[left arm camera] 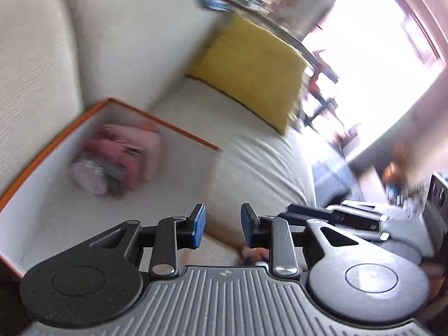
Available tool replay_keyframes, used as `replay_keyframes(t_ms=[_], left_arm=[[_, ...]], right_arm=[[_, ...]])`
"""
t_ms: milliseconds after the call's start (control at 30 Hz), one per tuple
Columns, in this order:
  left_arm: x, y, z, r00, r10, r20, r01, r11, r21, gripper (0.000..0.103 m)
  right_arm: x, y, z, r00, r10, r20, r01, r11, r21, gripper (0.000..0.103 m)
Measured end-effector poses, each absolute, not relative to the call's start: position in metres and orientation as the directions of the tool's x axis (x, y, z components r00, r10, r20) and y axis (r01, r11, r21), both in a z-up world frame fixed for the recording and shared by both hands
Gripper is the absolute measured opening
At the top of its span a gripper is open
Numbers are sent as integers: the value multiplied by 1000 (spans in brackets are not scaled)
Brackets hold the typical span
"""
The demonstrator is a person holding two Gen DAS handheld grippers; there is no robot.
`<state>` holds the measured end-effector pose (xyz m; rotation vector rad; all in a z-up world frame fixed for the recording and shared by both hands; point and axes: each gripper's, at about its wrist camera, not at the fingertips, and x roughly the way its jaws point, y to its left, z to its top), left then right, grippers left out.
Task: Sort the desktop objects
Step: 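Withdraw both tools from the box toward the remaining items, then grasp the brown-and-white plush toy with the left tool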
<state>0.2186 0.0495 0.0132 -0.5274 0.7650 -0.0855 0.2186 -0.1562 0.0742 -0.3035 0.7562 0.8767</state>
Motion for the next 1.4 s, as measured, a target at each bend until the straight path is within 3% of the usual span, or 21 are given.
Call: replay_keyframes(t_ms=[133, 200, 367, 600, 667, 1100, 1267, 1400], left_arm=[[216, -5, 0, 679, -306, -667, 23, 918, -397, 39], [220, -30, -14, 654, -323, -684, 82, 929, -360, 55], [235, -89, -45, 603, -281, -746, 190, 960, -207, 58], [281, -119, -92, 519, -254, -816, 211, 963, -166, 67], [287, -123, -99, 505, -240, -829, 209, 966, -153, 68], [301, -136, -117, 422, -204, -884, 231, 966, -112, 69], [300, -127, -118, 393, -229, -890, 221, 964, -150, 59], [290, -115, -105, 423, -226, -877, 206, 967, -150, 56]], right_arm=[[208, -215, 25, 491, 509, -708, -617, 776, 130, 28], [203, -246, 0, 520, 460, -719, -525, 837, 156, 28], [189, -282, -67, 540, 391, -745, -353, 909, 221, 28], [205, -285, -102, 526, 399, -751, -321, 911, 260, 33], [213, -286, -105, 513, 411, -753, -312, 907, 282, 38], [222, -297, -109, 473, 458, -753, -291, 887, 357, 38], [225, -302, -113, 463, 478, -747, -282, 878, 387, 38], [225, -303, -114, 440, 513, -737, -293, 858, 422, 38]])
